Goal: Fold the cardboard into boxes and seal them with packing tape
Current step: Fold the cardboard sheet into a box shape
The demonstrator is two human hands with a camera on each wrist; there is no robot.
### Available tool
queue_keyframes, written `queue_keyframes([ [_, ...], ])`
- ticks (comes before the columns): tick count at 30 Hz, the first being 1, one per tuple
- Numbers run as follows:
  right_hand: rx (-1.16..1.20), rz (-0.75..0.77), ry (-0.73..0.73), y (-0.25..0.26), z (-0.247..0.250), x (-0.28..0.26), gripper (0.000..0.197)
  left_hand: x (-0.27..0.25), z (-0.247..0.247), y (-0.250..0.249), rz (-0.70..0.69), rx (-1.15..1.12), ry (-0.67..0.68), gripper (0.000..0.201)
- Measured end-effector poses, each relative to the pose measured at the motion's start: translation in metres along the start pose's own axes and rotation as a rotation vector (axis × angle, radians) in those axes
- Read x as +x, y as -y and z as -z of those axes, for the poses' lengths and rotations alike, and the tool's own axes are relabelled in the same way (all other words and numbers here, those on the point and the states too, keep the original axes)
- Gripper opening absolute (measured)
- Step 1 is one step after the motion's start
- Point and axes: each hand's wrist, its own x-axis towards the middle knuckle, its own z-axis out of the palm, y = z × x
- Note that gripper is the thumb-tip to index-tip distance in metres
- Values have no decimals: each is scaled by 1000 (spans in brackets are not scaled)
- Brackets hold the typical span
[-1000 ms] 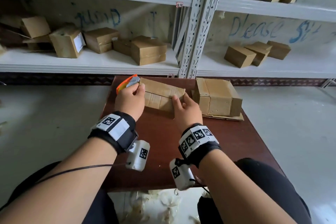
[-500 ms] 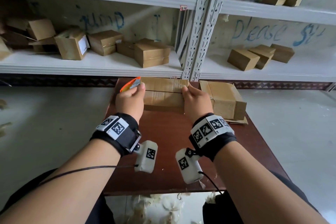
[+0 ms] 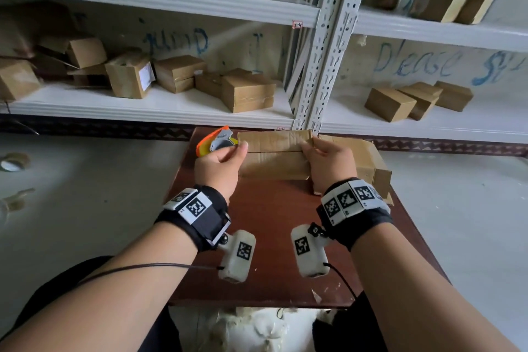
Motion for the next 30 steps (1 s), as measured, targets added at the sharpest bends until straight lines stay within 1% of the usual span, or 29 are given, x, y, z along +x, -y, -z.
queue_keyframes([
  [1, 7, 0, -13, 1, 2, -1, 34, -2, -1, -3, -28, 44, 6, 25],
  [2, -6, -1, -21, 1, 5, -1, 35, -6, -2, -5, -60, 86, 17, 31],
  [4, -29, 1, -38, 6, 8, -4, 38, -5, -4, -2, -112, 146, 15, 51],
  [6, -14, -4, -58, 12, 8, -9, 40, -4, -6, 1, -117, 151, 10, 59],
  [8, 4, 8, -63, 15, 3, -13, 40, -2, -7, 4, -59, 112, 25, 58],
  [10, -26, 26, -36, 17, -8, -16, 42, -2, -6, 3, -3, 75, 31, 53],
  [13, -125, 10, 16, 12, -28, -17, 48, -4, 1, 1, 19, 121, 30, 55],
  [14, -162, -7, 27, 10, -32, -15, 48, -4, 4, 1, 10, 138, 45, 52],
  [15, -202, -33, 46, 7, -35, -14, 46, -3, 6, 3, 13, 159, 73, 47],
  [18, -288, -98, 112, -2, -38, -7, 27, 7, 8, 9, 13, 264, 169, 31],
  [20, -327, -153, 134, -7, -41, -5, 23, 16, 9, 18, 7, 333, 202, 27],
  [22, -373, -186, 184, -10, -47, -8, 23, 22, 10, 26, 32, 373, 231, 33],
  [23, -387, -199, 207, -13, -50, -8, 20, 24, 9, 30, 68, 384, 261, 34],
  [24, -398, -212, 234, -15, -53, -9, 18, 25, 9, 33, 111, 390, 294, 31],
  [26, -404, -232, 263, -17, -55, -9, 19, 25, 9, 33, 208, 430, 388, 23],
  [28, -413, -254, 282, -15, -56, -9, 21, 29, 7, 34, 272, 458, 459, 32],
  [30, -383, -317, 334, -9, -55, -9, 19, 33, 7, 30, 286, 462, 485, 41],
])
